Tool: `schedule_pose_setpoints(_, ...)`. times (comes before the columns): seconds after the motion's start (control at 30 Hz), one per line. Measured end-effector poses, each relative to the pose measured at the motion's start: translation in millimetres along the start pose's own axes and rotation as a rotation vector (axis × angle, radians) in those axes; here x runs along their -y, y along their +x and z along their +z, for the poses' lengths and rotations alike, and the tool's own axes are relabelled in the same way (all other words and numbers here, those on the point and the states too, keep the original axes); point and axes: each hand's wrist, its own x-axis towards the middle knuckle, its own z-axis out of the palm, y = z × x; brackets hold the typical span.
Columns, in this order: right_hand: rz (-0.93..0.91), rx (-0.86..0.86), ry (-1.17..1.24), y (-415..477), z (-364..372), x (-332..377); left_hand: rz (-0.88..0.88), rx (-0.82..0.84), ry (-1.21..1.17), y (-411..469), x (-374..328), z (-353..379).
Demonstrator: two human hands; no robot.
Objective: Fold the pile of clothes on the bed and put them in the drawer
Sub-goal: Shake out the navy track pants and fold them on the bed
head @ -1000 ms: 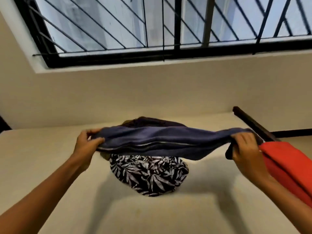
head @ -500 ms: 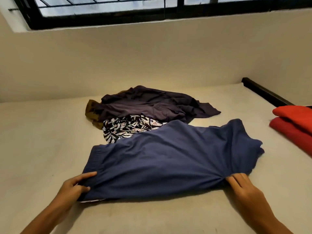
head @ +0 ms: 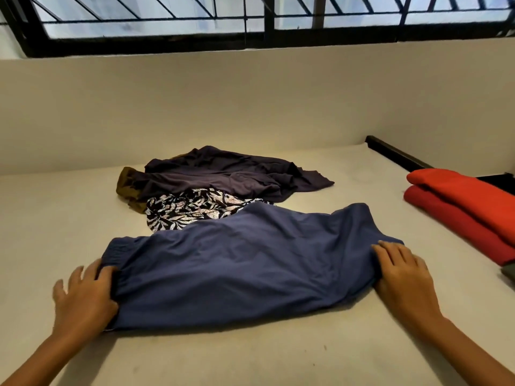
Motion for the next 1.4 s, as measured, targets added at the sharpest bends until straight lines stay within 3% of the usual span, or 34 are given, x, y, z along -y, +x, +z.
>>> schedule_pose_setpoints(0.07,0.074,0.122,-0.002,5,2,-1,0.048,-0.014,-0.136,-4,-11,3)
schedule_pose_setpoints(0.13,0.176,0.233,0.066,8,0,4,0.066,0.119,-0.223,-7,-23,5)
schedule_pose_setpoints(0.23,0.264,0.316,0.107,16,-10,-5,0.047,0.333,-0.099,-8,-32,16)
schedule_pose_setpoints(0.37,0.016,0.215,-0.078,12,-40,-36,0.046,0.336,-0.025,-7,-32,24)
schedule_pose_setpoints(0.5,-0.070,0.271,-0.121,-28,-52,-51,0.054,0.336,0.005,-10,-31,23)
schedule_pose_setpoints(0.6,0.095,0.295,0.003,-52,-45,-48,0.048,0.354,0.049,-15,-33,18)
schedule_pose_setpoints(0.7,0.424,0.222,0.188,-41,-48,-50,0.043,0.336,0.010,-21,-40,9)
schedule_pose_setpoints(0.8,0.688,0.244,0.379,-6,-49,-57,0.222,0.195,-0.081,-28,-67,2)
schedule_pose_setpoints(0.93,0.693,0.503,0.341,39,-28,-45,0.472,0.133,-0.123,-36,-143,1)
schedule_pose_setpoints(1.07,0.677,0.582,0.320,62,1,-34,0.565,0.175,-0.160,-22,-206,-7)
schedule_pose_setpoints(1.23,0.686,0.539,0.209,61,27,-30,0.564,0.124,-0.157,-24,-218,25)
schedule_pose_setpoints(1.4,0.604,0.227,0.103,77,30,-42,0.577,-0.029,-0.211,-22,-215,45)
